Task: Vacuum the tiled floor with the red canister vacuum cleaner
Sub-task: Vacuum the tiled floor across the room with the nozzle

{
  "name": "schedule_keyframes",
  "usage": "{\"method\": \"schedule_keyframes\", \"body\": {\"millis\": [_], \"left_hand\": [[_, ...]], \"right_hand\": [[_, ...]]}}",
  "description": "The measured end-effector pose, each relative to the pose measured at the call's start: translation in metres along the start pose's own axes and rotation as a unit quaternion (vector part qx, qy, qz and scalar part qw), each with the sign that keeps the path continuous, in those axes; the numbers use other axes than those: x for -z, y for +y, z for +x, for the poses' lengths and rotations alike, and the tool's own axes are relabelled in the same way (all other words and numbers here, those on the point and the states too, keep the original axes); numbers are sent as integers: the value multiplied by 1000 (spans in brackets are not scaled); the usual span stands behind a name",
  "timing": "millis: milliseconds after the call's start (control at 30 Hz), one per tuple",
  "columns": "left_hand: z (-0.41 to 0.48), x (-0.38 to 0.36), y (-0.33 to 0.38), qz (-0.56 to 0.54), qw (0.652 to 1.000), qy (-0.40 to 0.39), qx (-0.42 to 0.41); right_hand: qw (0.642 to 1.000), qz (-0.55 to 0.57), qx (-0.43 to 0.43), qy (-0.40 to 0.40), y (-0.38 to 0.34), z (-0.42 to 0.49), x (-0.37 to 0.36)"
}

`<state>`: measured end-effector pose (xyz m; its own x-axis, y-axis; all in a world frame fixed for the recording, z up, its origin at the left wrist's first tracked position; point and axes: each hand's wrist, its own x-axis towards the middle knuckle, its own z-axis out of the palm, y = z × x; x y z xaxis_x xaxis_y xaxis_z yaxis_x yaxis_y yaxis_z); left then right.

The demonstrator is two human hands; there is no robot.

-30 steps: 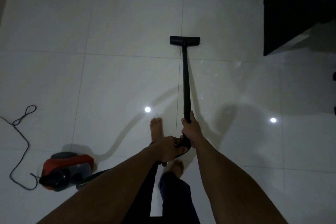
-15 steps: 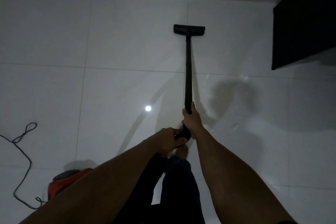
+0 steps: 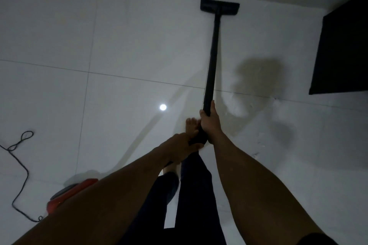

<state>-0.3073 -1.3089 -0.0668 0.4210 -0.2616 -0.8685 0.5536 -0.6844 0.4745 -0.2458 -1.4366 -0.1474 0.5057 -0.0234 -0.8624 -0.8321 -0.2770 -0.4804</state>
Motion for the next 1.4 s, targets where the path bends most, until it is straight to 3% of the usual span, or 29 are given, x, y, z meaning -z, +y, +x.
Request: {"method": "schedule_keyframes", "body": {"millis": [133,300,600,833,1167,1400], "left_hand": [[20,20,12,-12,1000,14,2],[35,43,30,20,1000,10,-17],[40,17,31,39,998,55,21],[33,17,33,47,993,109,-4],[-15,-15,-10,58,985,158,-45],[-91,-65,-44,65,979,167,-96]], "right_hand": [[999,37,16,-7,-30,21,7],[999,-10,31,-6,-43,47,7],[1000,-22,3,-2,-41,53,15],[994,-79,47,58,-51,42,6],[993,-45,61,95,-26,-8,-16],[987,-26,110,115,18,-95,-26]]}}
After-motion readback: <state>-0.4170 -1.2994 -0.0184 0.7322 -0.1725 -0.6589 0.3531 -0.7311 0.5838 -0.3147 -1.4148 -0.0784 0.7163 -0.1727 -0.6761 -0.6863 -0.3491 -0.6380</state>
